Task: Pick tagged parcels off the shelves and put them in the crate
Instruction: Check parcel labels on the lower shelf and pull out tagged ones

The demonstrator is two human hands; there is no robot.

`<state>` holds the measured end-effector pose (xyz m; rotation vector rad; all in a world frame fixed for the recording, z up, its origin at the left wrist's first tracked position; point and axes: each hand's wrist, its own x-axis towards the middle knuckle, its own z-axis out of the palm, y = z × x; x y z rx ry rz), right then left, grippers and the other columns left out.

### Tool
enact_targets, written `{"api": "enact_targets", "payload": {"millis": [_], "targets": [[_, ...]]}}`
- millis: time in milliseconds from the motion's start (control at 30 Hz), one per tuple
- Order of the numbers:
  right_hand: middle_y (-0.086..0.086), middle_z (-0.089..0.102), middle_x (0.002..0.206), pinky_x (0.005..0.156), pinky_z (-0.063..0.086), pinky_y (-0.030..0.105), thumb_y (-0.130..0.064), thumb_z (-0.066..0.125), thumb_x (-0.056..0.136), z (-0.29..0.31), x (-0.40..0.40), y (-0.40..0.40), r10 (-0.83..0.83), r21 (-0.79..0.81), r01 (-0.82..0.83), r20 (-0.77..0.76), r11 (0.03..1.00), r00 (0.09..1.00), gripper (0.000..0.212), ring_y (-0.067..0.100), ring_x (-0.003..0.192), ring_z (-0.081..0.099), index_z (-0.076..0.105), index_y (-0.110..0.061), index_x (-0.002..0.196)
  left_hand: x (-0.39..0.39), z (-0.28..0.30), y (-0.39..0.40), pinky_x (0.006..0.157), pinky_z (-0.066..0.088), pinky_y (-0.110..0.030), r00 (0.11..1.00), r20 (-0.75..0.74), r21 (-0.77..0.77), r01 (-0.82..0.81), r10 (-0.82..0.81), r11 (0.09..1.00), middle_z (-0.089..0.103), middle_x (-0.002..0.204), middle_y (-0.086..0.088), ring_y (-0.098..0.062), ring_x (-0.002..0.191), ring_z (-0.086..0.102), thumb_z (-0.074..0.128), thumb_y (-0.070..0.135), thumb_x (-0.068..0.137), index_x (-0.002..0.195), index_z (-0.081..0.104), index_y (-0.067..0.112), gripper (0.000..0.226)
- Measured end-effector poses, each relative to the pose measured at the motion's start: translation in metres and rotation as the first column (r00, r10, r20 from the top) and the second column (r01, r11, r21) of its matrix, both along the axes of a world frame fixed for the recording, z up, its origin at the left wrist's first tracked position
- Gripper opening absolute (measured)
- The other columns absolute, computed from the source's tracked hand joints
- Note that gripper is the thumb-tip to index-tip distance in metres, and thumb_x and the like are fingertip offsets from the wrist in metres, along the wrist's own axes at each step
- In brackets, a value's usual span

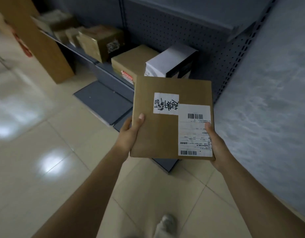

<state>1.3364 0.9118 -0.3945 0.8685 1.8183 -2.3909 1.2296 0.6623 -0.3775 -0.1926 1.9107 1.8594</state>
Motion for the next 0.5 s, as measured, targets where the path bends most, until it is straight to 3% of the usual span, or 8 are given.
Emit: {"api": "enact_targets", "payload": {"millis": [167,267,333,400,500], "targets": [[-0.002,0.075,0.111,0.081,0.056,0.036,-0.063,0.054,0.081,0.001,0.005,-0.083,0.121,0.074,-0.123,0.033,0.990,0.992,0.045,0.017,0.101,0.072,0.070,-0.033,0.110,0.043,-0.013,-0.096,0.094,0.055,-0.046,0.992,-0.008,0.071,-0.129,0.130,0.989,0.073,0.114,0.000,-0.020,0.102,0.072,0.066,0.066,0.078,0.128,0.059,0.026,0.065],[-0.003,0.076,0.109,0.076,0.058,0.034,-0.060,0.051,0.087,-0.001,0.007,-0.153,0.240,0.097,-0.243,0.037,0.965,0.970,0.044,0.015,0.098,0.072,0.068,-0.031,0.115,0.082,-0.022,-0.175,0.094,0.055,-0.047,0.969,0.001,0.081,-0.245,0.246,0.966,0.074,0.114,0.002,-0.018,0.102,0.072,0.066,0.068,0.074,0.128,0.059,0.026,0.069],[-0.002,0.076,0.106,0.073,0.059,0.032,-0.060,0.051,0.087,-0.005,0.011,-0.217,0.336,0.097,-0.339,0.043,0.936,0.941,0.047,0.015,0.096,0.073,0.067,-0.028,0.117,0.115,-0.025,-0.242,0.093,0.056,-0.046,0.937,0.009,0.080,-0.349,0.349,0.934,0.074,0.114,0.003,-0.017,0.102,0.072,0.066,0.067,0.075,0.128,0.059,0.026,0.068],[0.001,0.076,0.107,0.080,0.059,0.036,-0.066,0.057,0.080,-0.010,0.020,-0.292,0.439,0.087,-0.444,0.071,0.892,0.896,0.059,0.020,0.097,0.074,0.067,-0.024,0.120,0.155,-0.024,-0.315,0.091,0.056,-0.044,0.902,-0.009,0.061,-0.430,0.432,0.901,0.074,0.114,0.002,-0.016,0.102,0.072,0.062,0.063,0.082,0.127,0.060,0.025,0.058],[0.004,0.076,0.107,0.085,0.057,0.039,-0.066,0.062,0.074,-0.014,0.039,-0.420,0.584,0.037,-0.588,0.082,0.808,0.807,0.063,0.023,0.097,0.074,0.067,-0.022,0.119,0.227,-0.014,-0.430,0.085,0.057,-0.037,0.790,-0.028,0.023,-0.612,0.612,0.791,0.075,0.109,0.005,-0.013,0.098,0.073,0.060,0.057,0.089,0.120,0.063,0.027,0.044]]}}
